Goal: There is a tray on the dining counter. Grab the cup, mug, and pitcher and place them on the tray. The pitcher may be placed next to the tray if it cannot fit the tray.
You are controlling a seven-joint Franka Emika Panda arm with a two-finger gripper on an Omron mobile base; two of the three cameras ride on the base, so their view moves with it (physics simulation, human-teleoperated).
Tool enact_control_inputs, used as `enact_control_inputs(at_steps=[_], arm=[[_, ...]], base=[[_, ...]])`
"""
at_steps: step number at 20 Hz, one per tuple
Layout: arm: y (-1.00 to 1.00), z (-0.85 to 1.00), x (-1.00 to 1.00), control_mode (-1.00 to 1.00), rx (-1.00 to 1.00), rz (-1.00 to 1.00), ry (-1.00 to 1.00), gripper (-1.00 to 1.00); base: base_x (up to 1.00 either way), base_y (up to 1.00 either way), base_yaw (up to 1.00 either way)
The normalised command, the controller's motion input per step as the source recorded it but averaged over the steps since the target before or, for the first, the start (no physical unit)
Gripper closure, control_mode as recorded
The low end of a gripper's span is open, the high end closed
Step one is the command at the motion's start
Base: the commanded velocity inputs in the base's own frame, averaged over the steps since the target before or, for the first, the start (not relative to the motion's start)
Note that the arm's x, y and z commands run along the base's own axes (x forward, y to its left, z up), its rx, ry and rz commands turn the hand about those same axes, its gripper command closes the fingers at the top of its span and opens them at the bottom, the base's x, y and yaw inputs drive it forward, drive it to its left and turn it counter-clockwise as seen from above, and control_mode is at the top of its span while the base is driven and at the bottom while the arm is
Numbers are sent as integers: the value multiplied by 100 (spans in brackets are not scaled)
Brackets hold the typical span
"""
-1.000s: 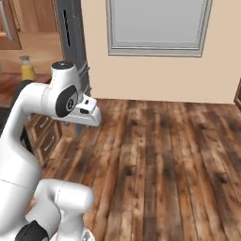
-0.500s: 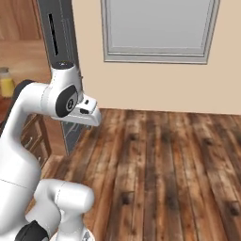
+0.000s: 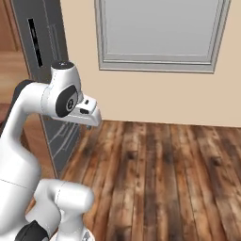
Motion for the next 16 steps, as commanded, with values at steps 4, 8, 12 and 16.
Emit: enact_control_inputs(at_steps=[4,8,12,16], arm=[[0,0,0,100,0,0,0,-100],[0,0,0,100,0,0,0,-100],[0,0,0,100,0,0,0,-100],[0,0,0,100,0,0,0,-100]], base=[[99,0,17],[75,-14,47],[35,-41,78],[18,-48,84]])
